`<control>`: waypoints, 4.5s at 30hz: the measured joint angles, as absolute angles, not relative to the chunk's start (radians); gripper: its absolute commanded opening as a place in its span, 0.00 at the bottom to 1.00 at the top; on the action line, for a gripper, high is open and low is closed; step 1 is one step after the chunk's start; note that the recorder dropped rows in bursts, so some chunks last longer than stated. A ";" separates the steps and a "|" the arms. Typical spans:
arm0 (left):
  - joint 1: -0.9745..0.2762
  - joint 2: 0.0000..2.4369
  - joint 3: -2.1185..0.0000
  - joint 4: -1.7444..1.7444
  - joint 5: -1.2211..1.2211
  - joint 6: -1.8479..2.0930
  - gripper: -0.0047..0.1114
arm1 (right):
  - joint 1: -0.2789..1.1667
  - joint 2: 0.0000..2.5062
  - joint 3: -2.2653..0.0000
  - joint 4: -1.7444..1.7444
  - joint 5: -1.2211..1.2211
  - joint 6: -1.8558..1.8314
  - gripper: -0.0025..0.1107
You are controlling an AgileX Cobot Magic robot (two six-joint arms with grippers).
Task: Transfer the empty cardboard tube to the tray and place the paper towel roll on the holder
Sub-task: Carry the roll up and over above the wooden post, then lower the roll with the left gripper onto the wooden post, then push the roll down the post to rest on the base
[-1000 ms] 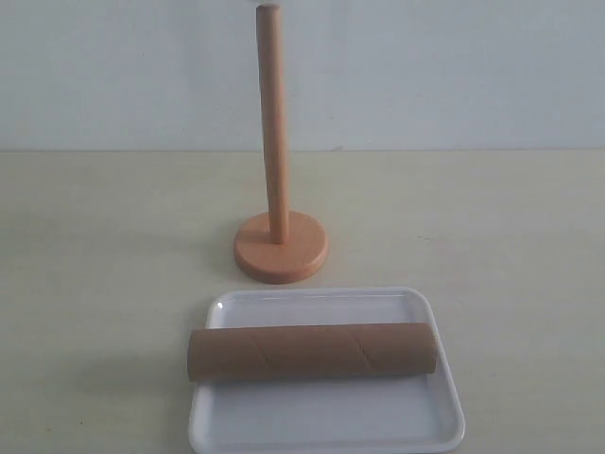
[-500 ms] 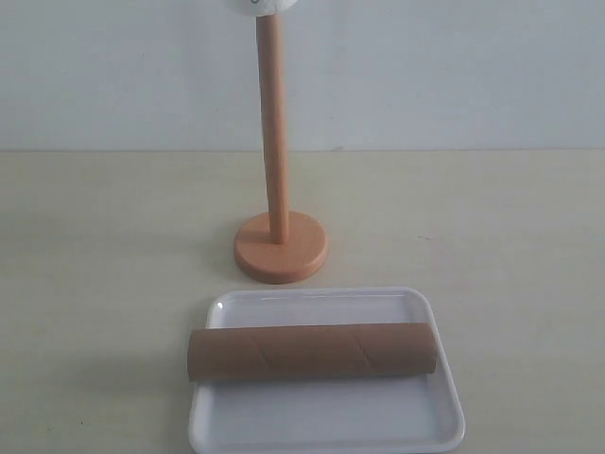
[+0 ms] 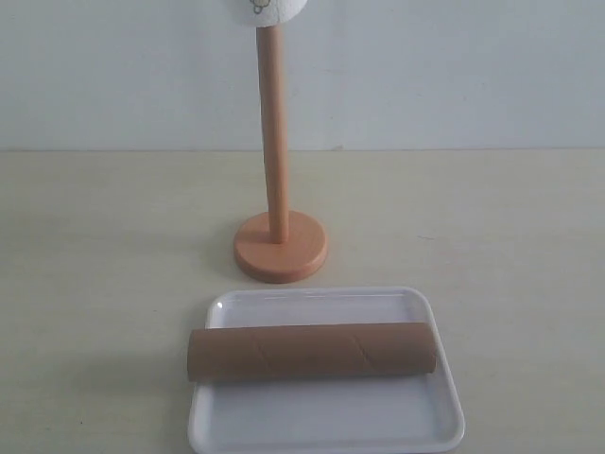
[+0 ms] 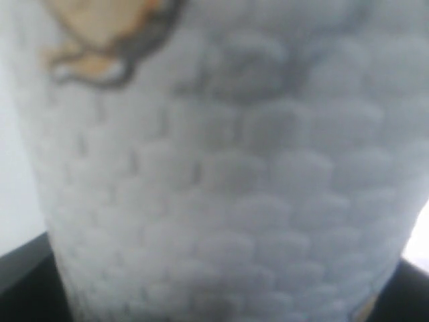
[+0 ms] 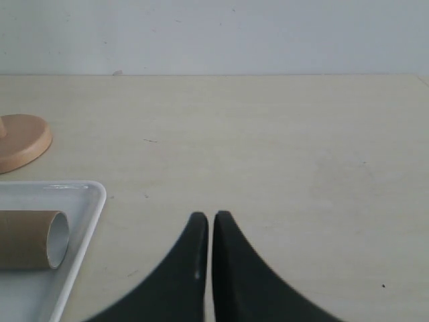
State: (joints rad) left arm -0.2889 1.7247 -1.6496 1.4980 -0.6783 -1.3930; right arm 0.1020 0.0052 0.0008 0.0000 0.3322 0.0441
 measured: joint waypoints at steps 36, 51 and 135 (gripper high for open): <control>-0.289 1.741 -1.556 1.590 -0.712 -1.419 0.08 | 0.102 0.005 0.001 0.000 0.332 0.044 0.05; -0.289 1.741 -1.464 1.517 -0.712 -1.316 0.08 | 0.102 0.005 0.001 0.000 0.332 0.044 0.05; -0.279 2.163 -1.429 1.327 -0.811 -1.066 0.88 | 0.102 0.005 0.001 0.000 0.324 0.044 0.05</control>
